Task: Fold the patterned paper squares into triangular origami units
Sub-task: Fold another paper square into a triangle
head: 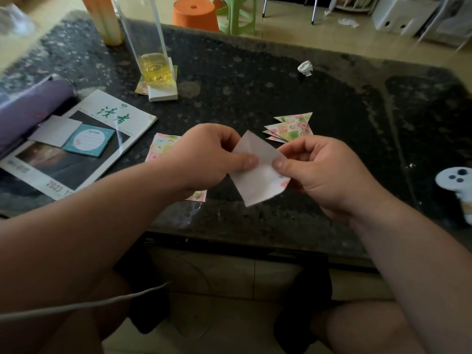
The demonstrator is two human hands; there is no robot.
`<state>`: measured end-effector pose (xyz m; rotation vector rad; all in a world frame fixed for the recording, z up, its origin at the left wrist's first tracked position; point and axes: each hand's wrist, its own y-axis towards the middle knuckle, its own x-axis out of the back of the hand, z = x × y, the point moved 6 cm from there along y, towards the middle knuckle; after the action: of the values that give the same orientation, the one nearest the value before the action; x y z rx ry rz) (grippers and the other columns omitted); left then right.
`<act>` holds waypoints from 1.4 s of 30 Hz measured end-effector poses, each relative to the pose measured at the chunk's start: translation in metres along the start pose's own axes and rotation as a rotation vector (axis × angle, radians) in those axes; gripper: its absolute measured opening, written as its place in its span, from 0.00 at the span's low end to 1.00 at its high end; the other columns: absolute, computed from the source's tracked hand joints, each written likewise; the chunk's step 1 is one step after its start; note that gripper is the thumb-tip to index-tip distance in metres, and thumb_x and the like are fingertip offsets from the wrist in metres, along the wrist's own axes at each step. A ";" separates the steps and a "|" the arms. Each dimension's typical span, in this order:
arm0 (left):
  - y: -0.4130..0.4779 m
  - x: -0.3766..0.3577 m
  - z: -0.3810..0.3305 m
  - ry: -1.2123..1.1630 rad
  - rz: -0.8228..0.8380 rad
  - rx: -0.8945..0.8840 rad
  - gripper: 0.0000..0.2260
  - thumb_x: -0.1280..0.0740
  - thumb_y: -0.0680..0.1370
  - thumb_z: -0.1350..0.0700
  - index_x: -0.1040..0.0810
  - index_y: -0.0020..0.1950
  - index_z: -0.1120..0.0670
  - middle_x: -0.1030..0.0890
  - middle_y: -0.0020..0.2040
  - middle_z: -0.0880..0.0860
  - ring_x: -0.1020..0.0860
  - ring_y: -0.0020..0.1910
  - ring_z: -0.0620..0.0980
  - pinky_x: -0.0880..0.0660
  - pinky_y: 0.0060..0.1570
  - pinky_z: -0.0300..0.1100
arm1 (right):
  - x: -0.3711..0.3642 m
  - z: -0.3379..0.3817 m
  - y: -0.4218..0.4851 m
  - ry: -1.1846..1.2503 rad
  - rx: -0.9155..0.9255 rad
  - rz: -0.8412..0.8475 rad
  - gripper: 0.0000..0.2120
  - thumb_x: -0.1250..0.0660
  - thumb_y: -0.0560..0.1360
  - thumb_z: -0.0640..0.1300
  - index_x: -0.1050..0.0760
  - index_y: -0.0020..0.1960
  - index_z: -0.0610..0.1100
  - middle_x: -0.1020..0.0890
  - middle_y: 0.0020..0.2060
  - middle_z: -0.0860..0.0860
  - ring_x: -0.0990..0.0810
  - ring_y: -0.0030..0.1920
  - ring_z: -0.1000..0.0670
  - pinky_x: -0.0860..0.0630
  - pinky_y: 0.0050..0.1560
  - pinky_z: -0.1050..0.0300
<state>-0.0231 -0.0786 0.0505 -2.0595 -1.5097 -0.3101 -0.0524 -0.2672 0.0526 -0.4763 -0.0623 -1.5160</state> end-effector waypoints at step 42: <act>-0.011 -0.008 -0.005 -0.297 0.243 0.061 0.15 0.21 0.70 0.60 0.17 0.56 0.59 0.13 0.47 0.55 0.13 0.47 0.53 0.18 0.53 0.54 | -0.007 0.008 -0.007 0.264 -0.072 0.198 0.07 0.27 0.73 0.34 0.22 0.49 0.39 0.17 0.34 0.45 0.20 0.31 0.52 0.24 0.27 0.62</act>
<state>-0.0352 -0.0863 0.0539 -2.2858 -1.3889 0.1399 -0.0573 -0.2581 0.0590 -0.3255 0.2401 -1.3777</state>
